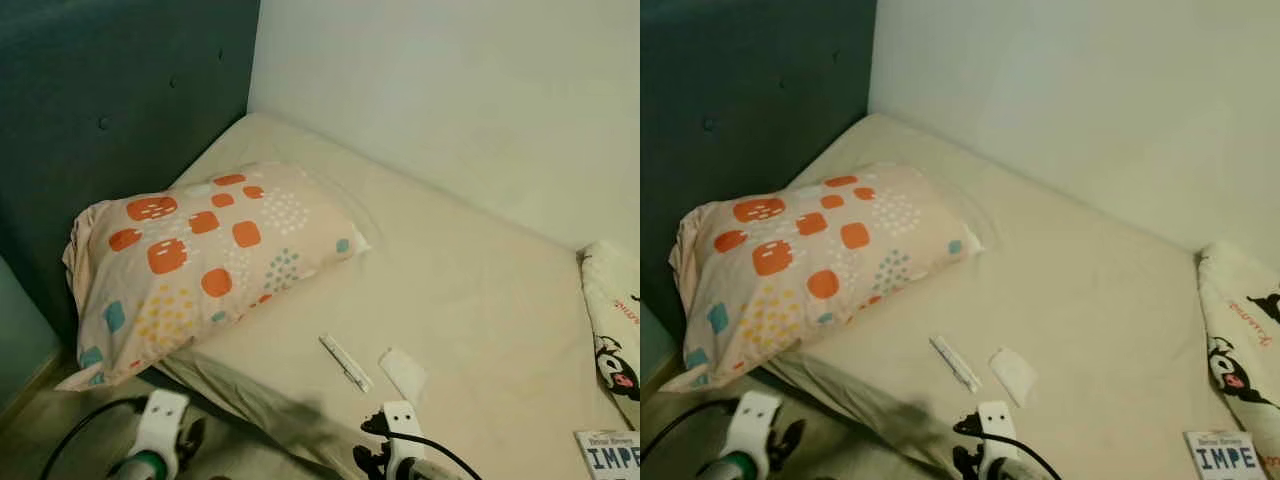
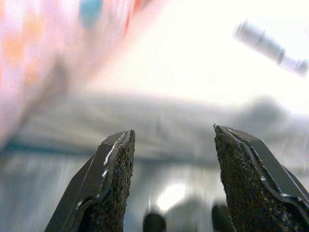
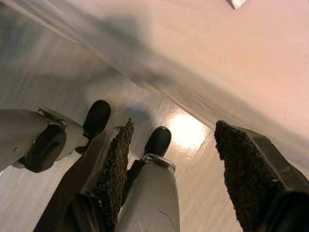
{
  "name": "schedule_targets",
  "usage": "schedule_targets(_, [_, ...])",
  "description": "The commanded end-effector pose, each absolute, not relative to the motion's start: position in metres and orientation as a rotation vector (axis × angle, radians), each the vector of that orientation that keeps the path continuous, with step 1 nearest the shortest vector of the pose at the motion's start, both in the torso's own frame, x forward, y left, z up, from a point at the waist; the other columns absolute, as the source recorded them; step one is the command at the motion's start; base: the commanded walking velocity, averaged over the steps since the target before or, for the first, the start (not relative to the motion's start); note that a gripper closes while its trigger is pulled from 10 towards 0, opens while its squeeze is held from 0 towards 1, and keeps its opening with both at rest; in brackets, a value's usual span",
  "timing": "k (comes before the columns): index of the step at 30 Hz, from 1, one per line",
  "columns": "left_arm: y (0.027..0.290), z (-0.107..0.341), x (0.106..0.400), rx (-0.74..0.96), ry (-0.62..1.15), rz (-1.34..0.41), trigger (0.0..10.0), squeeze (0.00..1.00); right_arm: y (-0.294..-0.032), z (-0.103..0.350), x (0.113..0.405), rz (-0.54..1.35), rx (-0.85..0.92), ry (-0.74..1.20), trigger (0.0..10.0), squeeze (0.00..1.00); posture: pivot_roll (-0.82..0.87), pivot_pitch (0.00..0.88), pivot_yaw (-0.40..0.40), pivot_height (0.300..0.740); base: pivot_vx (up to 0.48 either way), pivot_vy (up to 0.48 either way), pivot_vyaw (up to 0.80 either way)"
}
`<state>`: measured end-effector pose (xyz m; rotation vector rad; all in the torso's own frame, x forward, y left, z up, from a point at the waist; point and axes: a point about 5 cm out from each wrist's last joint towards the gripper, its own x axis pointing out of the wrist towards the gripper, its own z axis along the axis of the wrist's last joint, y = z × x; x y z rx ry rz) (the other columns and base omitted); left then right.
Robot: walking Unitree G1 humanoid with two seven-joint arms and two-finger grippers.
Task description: Clean up the room
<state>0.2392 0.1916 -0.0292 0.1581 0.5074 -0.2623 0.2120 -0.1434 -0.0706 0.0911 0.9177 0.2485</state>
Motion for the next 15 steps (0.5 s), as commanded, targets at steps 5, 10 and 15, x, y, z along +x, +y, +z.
schedule_targets(5, [0.203,-0.03,0.242,0.028,0.533,-0.149,10.0,0.0,-0.154,-0.076,0.202,0.184,0.121,0.947,10.0,0.0,0.32,0.042,-0.134,0.74,0.0,0.0,0.0])
schedule_targets(10, [0.215,-0.036,0.232,0.0,0.567,-0.067,10.0,0.0,-0.155,-0.077,0.201,0.18,0.123,0.946,10.0,0.0,0.31,0.041,-0.131,0.74,0.0,0.0,0.0])
schedule_targets(15, [0.218,-0.045,0.219,0.047,0.624,-0.053,10.0,0.0,-0.158,-0.078,0.198,0.163,0.122,0.947,10.0,0.0,0.29,0.049,-0.127,0.74,0.0,0.0,0.0])
